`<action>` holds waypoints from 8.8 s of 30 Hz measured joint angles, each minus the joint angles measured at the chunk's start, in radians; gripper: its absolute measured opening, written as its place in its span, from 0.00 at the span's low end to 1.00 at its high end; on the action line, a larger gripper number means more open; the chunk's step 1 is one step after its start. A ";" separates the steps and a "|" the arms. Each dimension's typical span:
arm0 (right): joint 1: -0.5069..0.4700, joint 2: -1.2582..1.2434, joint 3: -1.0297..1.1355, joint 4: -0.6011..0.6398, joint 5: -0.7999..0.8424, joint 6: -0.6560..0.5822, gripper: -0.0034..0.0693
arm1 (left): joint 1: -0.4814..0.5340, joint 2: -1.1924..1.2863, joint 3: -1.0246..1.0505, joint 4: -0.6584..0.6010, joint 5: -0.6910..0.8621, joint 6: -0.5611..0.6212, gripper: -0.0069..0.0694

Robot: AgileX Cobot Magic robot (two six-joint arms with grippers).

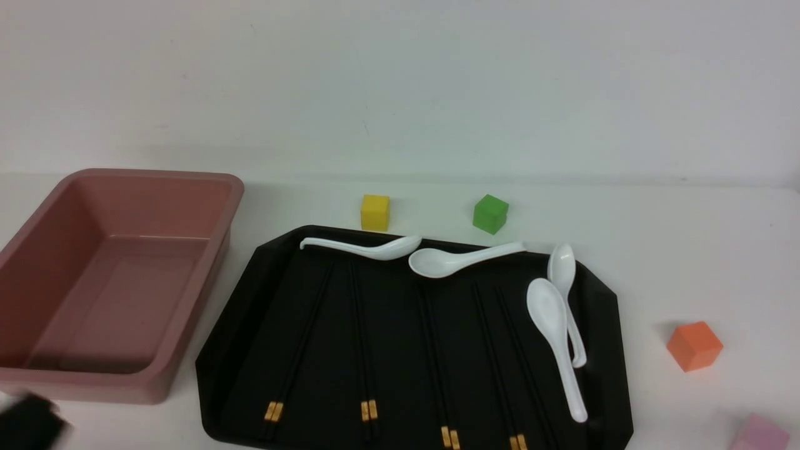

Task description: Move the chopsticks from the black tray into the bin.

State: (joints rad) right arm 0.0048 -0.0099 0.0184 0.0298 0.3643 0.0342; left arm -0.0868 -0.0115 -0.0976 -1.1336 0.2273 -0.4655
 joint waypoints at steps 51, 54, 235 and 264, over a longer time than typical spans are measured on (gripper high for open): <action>0.000 0.000 0.000 -0.001 0.000 0.000 0.38 | -0.389 1.917 -1.137 1.212 0.614 -0.031 0.51; 0.000 0.000 0.000 -0.001 0.000 0.000 0.38 | -0.389 1.951 -1.137 1.218 0.591 -0.031 0.51; 0.000 0.000 0.000 0.000 0.001 0.000 0.38 | -0.051 -0.001 0.127 1.212 0.165 0.054 0.12; 0.000 0.000 0.000 0.000 0.001 0.000 0.38 | -0.051 -0.001 0.127 1.214 0.165 0.054 0.14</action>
State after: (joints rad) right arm 0.0048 -0.0099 0.0184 0.0302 0.3654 0.0342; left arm -0.1373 -0.0121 0.0294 0.0807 0.3922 -0.4113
